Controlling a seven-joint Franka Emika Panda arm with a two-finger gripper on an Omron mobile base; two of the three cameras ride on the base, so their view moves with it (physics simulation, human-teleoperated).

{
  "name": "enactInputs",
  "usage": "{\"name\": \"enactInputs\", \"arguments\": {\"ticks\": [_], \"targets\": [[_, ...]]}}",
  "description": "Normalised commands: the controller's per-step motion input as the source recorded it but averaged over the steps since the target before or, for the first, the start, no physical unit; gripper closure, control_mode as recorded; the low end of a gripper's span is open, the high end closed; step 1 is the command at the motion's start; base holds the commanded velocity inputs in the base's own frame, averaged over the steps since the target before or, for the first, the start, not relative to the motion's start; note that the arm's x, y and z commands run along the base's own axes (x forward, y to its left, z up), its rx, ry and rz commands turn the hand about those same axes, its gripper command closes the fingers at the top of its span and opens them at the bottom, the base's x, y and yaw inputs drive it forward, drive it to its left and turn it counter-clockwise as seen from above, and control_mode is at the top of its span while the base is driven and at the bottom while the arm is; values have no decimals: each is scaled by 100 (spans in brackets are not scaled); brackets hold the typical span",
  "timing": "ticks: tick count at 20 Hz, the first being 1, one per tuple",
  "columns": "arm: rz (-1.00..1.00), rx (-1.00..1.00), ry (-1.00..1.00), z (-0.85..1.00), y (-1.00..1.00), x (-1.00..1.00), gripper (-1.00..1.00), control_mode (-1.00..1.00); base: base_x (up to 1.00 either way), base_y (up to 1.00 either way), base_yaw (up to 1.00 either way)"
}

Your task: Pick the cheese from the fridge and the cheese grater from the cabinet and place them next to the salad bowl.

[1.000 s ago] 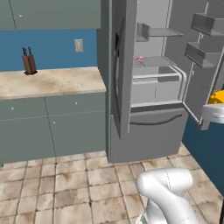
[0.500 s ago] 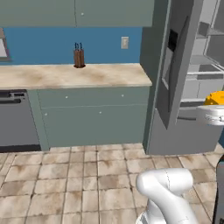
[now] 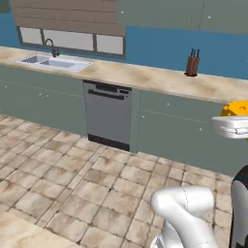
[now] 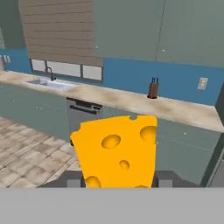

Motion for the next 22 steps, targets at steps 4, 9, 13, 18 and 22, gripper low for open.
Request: {"name": "enactInputs", "arguments": {"ticks": [4,9,13,18,22], "targets": [[0,0,0,0,0,0,100,100,41,33,55],[0,0,0,0,0,0,100,100,54,27,40],[0,0,0,0,0,0,100,100,50,26,60],[0,0,0,0,0,0,100,100,15,22,74],[0,0,0,0,0,0,100,100,-62,41,62]]}}
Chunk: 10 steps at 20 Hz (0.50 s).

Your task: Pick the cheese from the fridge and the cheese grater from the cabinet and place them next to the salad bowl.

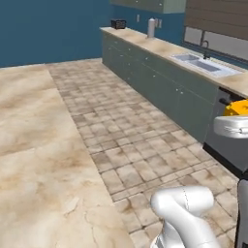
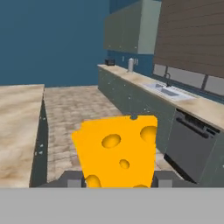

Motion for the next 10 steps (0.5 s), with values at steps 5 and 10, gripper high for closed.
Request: {"name": "enactInputs", "arguments": {"ticks": [5,10], "targets": [[0,0,0,0,0,0,100,100,-99,64,58],[0,0,0,0,0,0,100,100,-100,87,58]]}}
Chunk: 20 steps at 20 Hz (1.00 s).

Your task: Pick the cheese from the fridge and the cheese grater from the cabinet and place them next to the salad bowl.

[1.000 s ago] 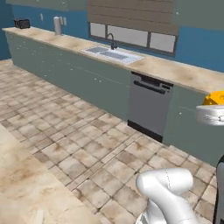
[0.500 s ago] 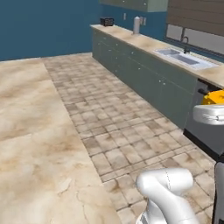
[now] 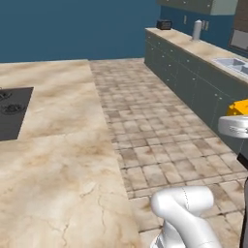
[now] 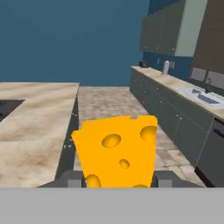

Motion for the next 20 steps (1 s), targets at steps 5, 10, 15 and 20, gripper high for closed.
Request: {"name": "enactInputs", "arguments": {"ticks": [5,10,15,20], "targets": [[0,0,0,0,0,0,100,100,-100,100,55],[0,0,0,0,0,0,100,100,-100,20,17],[0,0,0,0,0,0,100,100,-100,-69,0],[0,0,0,0,0,0,100,100,-100,-89,1]]}}
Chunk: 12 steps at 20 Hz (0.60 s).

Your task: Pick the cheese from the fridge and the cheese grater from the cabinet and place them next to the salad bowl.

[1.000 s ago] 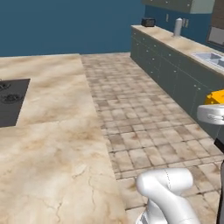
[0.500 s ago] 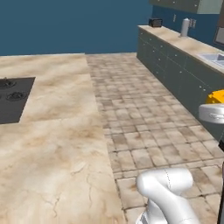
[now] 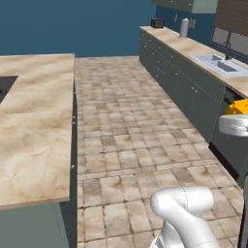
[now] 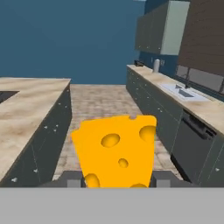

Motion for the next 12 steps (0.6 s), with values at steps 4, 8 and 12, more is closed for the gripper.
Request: {"name": "enactInputs", "arguments": {"ticks": [4,8,12], "targets": [[0,0,0,0,0,0,100,100,-100,50,23],[0,0,0,0,0,0,100,100,-79,100,55],[0,0,0,0,0,0,100,100,-50,100,70]]}}
